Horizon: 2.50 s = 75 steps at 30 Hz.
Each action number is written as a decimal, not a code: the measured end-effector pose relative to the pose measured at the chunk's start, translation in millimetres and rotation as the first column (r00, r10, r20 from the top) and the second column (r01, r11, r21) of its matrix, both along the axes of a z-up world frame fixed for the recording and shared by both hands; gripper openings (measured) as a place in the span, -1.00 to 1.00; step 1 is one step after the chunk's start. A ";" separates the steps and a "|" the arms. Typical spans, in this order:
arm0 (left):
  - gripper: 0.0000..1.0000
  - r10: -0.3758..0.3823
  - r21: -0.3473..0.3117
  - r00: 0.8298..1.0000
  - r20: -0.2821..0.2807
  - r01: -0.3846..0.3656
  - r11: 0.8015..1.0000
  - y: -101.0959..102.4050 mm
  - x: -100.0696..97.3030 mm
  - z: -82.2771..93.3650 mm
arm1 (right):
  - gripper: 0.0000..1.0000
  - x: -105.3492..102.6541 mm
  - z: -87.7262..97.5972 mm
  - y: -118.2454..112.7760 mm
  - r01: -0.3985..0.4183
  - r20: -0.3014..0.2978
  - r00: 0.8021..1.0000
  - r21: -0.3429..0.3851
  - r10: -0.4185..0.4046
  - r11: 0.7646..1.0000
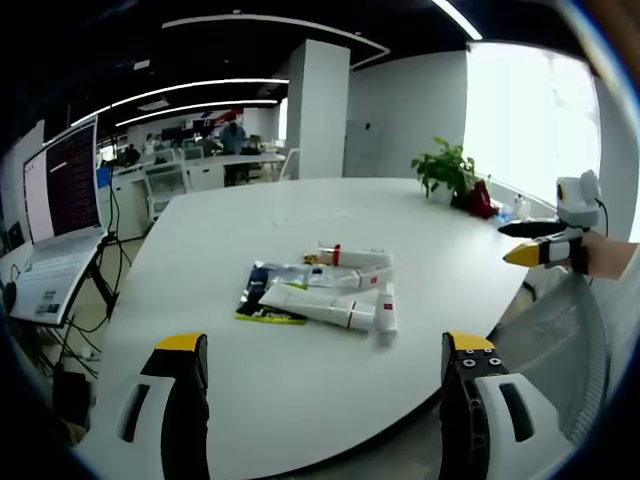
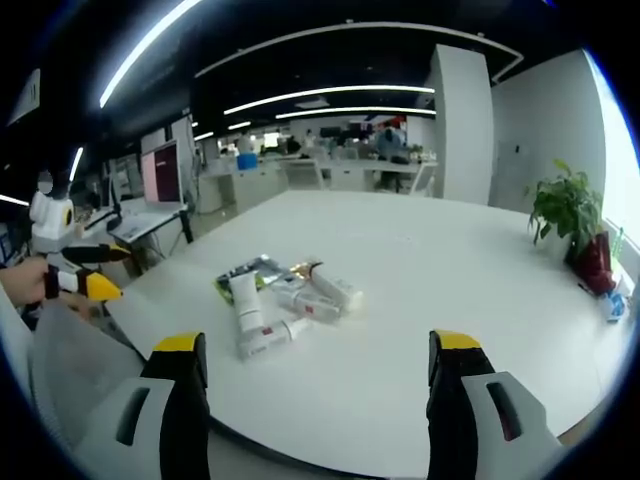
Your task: Arrange the skincare products in the storage area until every visible bottle or jar stands upright without overlapping.
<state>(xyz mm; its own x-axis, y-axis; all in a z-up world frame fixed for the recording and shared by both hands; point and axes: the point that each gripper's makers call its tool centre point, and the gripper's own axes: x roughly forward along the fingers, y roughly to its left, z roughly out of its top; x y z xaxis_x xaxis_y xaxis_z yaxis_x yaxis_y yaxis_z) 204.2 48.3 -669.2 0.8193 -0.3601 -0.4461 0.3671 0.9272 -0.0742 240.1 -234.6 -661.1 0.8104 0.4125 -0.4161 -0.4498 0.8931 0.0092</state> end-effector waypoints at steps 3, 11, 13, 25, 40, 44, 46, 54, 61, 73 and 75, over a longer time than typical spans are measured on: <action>0.80 0.001 -0.002 1.000 0.002 -0.001 1.000 -0.5 -0.2 0.6 | 0.81 0.1 -0.7 0.0 0.000 -0.002 1.000 -0.003 0.000 1.000; 0.80 0.001 -0.009 1.000 0.003 -0.001 1.000 1.3 0.4 0.3 | 0.81 0.2 -2.3 0.0 0.002 -0.010 1.000 -0.010 -0.002 1.000; 0.79 0.002 -0.010 1.000 0.002 -0.002 1.000 0.9 0.2 0.6 | 0.81 0.1 -3.1 0.3 0.000 -0.015 1.000 -0.011 0.000 1.000; 0.78 0.004 -0.021 1.000 -0.001 -0.004 1.000 2.3 0.1 -0.7 | 0.81 -1.4 -6.3 2.4 -0.005 -0.037 0.999 -0.019 0.004 1.000; 0.76 0.002 -0.019 1.000 -0.009 -0.002 1.000 2.9 0.1 -2.0 | 0.81 -4.5 -14.1 2.4 -0.018 -0.108 0.994 -0.005 0.017 1.000; 0.75 0.001 -0.024 1.000 -0.016 -0.001 1.000 1.0 -0.9 -2.4 | 0.83 -6.6 -16.0 3.9 -0.023 -0.121 0.992 0.004 0.024 1.000; 0.75 -0.005 -0.027 1.000 -0.020 0.005 1.000 -0.5 -1.5 -2.9 | 0.83 -5.8 -18.0 4.5 -0.029 -0.129 0.991 -0.007 0.028 1.000; 0.72 -0.004 -0.048 1.000 -0.025 0.003 0.999 1.8 -1.4 -3.1 | 0.82 1.7 -20.7 9.9 -0.045 -0.152 0.987 -0.011 0.043 0.999; 0.72 -0.018 -0.042 0.999 -0.028 0.017 0.999 -1.2 -1.8 -4.4 | 0.80 16.7 -6.0 12.6 -0.076 -0.134 0.989 -0.047 0.069 0.996; 0.70 -0.013 -0.037 1.000 -0.018 0.013 0.999 -0.2 -1.3 -3.3 | 0.77 43.8 1.7 2.2 -0.112 -0.143 0.985 -0.105 0.097 0.988; 0.70 -0.012 -0.033 1.000 -0.018 0.011 0.999 -0.9 -1.9 -3.0 | 0.76 46.0 2.7 3.2 -0.119 -0.149 0.983 -0.107 0.103 0.987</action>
